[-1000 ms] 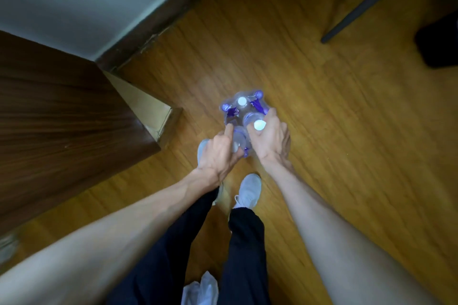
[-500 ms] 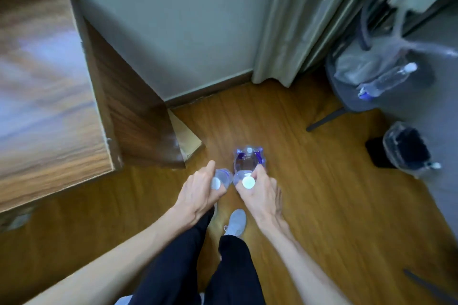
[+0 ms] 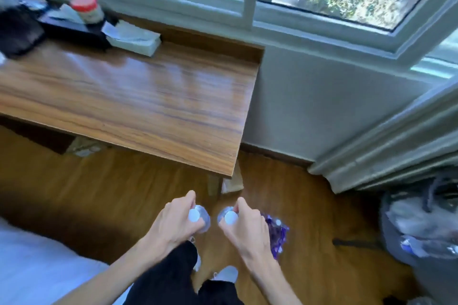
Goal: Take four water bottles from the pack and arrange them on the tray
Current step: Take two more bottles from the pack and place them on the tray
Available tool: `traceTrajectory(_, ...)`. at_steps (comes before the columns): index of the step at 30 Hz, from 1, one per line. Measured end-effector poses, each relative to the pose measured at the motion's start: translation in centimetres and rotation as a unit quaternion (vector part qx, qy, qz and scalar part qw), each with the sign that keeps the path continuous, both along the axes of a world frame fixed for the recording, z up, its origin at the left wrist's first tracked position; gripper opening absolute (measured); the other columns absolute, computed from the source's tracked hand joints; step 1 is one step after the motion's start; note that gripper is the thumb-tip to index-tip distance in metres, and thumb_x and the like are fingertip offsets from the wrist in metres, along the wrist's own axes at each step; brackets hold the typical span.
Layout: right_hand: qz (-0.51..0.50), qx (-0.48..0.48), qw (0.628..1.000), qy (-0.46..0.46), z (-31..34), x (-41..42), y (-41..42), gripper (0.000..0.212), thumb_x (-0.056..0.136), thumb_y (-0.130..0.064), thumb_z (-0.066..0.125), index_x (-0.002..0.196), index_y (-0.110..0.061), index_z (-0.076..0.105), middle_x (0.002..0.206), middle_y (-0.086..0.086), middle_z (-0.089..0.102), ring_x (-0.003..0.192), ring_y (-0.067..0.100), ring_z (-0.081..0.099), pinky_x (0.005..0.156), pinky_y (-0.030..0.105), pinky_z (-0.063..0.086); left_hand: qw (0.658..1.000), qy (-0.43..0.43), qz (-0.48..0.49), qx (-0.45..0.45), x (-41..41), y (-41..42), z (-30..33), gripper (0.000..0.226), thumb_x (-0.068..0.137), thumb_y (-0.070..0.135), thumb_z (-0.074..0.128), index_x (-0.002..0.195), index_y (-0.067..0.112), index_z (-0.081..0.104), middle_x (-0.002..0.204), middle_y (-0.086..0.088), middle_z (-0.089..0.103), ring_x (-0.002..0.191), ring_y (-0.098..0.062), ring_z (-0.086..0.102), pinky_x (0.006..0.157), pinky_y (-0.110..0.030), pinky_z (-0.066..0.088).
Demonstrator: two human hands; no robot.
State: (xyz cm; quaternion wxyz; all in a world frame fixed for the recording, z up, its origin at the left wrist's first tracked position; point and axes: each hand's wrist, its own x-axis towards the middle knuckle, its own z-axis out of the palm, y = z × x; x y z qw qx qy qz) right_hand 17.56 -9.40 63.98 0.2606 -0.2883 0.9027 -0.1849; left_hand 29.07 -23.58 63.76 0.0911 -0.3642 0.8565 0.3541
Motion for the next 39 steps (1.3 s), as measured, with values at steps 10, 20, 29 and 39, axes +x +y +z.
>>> traceTrajectory(10,0.191,-0.017,0.980,-0.045,2.8,6.4,-18.9,0.038,0.082,-0.056,0.063,0.083,-0.026,0.040,0.079,-0.005,0.066,0.063,0.018,0.053,0.056,0.026,0.035,0.984,-0.021,0.169,-0.058,8.9,-12.3,4.3,0.041,0.082,0.040,0.062,0.069,0.028,0.025,0.066,0.008,0.041,0.051,-0.013,0.039,0.043,-0.018,0.024)
traceTrajectory(20,0.303,-0.086,0.948,-0.043,4.2,11.7,-35.6,0.041,0.068,-0.058,0.073,0.085,-0.024,0.057,0.075,-0.008,0.068,0.067,0.021,0.065,0.062,0.041,0.060,0.944,-0.018,0.313,-0.098,15.4,-25.3,7.7,0.041,0.074,0.037,0.071,0.075,0.025,0.032,0.067,0.009,0.047,0.053,-0.017,0.042,0.039,-0.020,0.022)
traceTrajectory(29,0.363,-0.124,0.922,-0.049,6.1,14.5,-49.6,0.030,0.076,-0.044,0.072,0.082,-0.022,0.053,0.070,-0.007,0.064,0.062,0.018,0.061,0.054,0.033,0.050,0.912,-0.010,0.394,-0.111,19.5,-37.3,8.1,0.035,0.072,0.036,0.073,0.074,0.023,0.041,0.066,0.004,0.056,0.057,-0.016,0.056,0.043,-0.021,0.031)
traceTrajectory(39,0.368,-0.146,0.913,-0.093,9.7,18.5,-62.7,0.038,0.070,-0.044,0.074,0.076,-0.014,0.052,0.059,0.000,0.056,0.061,0.030,0.061,0.055,0.042,0.054,0.888,0.028,0.437,-0.138,24.2,-49.6,10.7,0.032,0.068,0.036,0.070,0.070,0.021,0.042,0.057,0.001,0.055,0.053,-0.018,0.052,0.045,-0.032,0.036)
